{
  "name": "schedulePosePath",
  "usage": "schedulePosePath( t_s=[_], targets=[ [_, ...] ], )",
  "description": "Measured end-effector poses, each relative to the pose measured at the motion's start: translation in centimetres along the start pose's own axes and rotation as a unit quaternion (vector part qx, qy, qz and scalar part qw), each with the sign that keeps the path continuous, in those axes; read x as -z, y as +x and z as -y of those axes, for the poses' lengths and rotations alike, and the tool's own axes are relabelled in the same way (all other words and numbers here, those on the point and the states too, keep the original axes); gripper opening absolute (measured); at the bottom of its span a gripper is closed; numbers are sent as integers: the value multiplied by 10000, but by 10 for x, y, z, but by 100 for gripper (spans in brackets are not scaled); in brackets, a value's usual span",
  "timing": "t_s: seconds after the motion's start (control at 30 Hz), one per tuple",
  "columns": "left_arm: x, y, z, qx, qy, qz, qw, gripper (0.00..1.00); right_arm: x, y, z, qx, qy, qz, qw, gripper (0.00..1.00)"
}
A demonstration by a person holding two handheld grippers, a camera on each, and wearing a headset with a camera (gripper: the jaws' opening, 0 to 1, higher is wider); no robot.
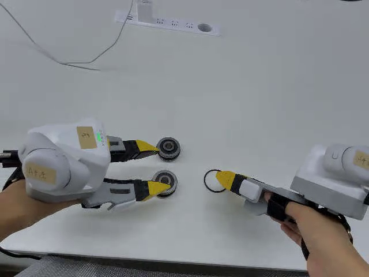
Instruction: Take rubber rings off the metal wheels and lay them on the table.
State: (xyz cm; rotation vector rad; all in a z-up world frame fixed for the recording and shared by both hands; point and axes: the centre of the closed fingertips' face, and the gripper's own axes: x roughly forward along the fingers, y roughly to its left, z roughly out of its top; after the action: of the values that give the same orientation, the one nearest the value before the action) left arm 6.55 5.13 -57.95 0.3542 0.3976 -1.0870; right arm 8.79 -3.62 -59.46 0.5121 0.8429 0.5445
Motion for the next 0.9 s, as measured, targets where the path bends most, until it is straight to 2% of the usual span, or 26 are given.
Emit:
schedulePosePath(
  t_s=[0.2, 0.5, 0.9],
  targets=[
    [5, 2, 5, 103, 24, -115, 9999, 27, 2, 3, -6, -186, -22, -84, 9998, 18],
    [11, 5, 9, 209, 34, -245, 9995, 23, 9, 7, -11, -322, -18, -189, 9993, 20],
    [13, 9, 8, 275, -9, -327, 9991, 17, 9, 8, -11, -327, 58, -200, 9992, 20]
  ],
)
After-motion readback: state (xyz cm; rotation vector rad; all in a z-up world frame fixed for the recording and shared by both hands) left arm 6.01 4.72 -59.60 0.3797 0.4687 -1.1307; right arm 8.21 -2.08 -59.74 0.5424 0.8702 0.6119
